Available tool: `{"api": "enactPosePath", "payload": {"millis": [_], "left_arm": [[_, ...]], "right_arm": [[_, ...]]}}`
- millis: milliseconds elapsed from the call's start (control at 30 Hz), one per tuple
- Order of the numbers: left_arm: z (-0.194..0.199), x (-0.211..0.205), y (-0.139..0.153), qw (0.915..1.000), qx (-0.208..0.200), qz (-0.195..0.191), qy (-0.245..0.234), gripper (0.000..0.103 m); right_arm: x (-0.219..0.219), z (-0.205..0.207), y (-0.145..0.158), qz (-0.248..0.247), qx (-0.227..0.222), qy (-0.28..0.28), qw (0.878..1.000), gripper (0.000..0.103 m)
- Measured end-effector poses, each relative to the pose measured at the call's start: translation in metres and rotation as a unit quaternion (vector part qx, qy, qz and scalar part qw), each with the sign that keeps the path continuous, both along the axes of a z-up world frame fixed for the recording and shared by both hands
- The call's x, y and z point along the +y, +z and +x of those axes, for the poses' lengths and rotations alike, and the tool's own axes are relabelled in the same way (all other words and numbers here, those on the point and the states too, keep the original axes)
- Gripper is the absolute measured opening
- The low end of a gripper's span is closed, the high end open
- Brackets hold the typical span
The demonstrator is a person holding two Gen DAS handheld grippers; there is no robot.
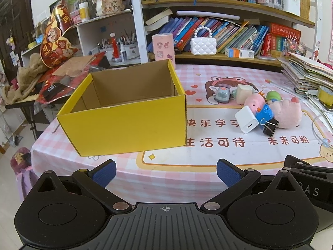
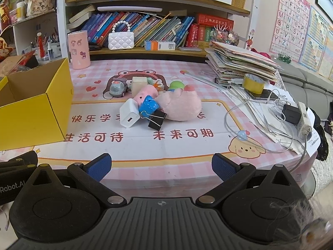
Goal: Organize objects
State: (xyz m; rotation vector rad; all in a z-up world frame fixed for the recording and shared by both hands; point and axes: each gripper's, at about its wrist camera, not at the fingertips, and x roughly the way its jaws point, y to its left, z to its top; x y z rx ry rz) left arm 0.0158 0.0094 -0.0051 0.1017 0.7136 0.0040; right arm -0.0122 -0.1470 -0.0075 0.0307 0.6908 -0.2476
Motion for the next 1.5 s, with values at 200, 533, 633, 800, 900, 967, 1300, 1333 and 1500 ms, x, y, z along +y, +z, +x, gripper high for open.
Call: {"api": "enactPosePath", "payload": {"millis": [200, 533, 633, 800, 900, 967, 1300, 1333, 1500], "left_arm": [[0.004, -0.003, -0.001, 1.0, 0.004, 0.003, -0.001, 0.103], [0.018, -0.02, -0.002, 0.9999, 0.01, 0.003, 0.003, 0.103], [0.023, -0.028, -0.003, 0.9999, 0.014, 0.0, 0.003, 0.103], [0.034, -0.043, -0.005, 0.9998, 0.017, -0.01, 0.002, 0.103], [0.044, -0.054, -0.006, 0.9997, 0.019, -0.016, 0.003, 0.103], [0.05, -0.061, -0.008, 0.9996, 0.022, -0.019, 0.005, 0.103], [0.081, -0.094, -0.017, 0.9982, 0.034, -0.049, 0.008, 0.103], [0.084, -0.098, -0.018, 0.998, 0.037, -0.051, 0.008, 0.103], [0.097, -0.112, -0.029, 0.9968, 0.062, -0.048, 0.017, 0.103]], "right_arm": [[-0.005, 0.003, -0.003, 0.01, 0.006, -0.001, 1.0, 0.103], [-0.023, 0.021, -0.003, 0.017, 0.01, 0.004, 1.0, 0.103], [-0.033, 0.027, -0.005, 0.017, 0.014, 0.005, 1.0, 0.103], [-0.049, 0.041, -0.006, 0.02, 0.017, 0.008, 1.0, 0.103], [-0.061, 0.051, -0.006, 0.021, 0.016, 0.01, 1.0, 0.103], [-0.069, 0.06, -0.006, 0.021, 0.018, 0.013, 1.0, 0.103], [-0.11, 0.108, -0.012, 0.03, 0.027, 0.036, 0.999, 0.103], [-0.114, 0.113, -0.013, 0.035, 0.028, 0.038, 0.998, 0.103], [-0.136, 0.135, -0.016, 0.072, 0.017, 0.043, 0.996, 0.102]]}}
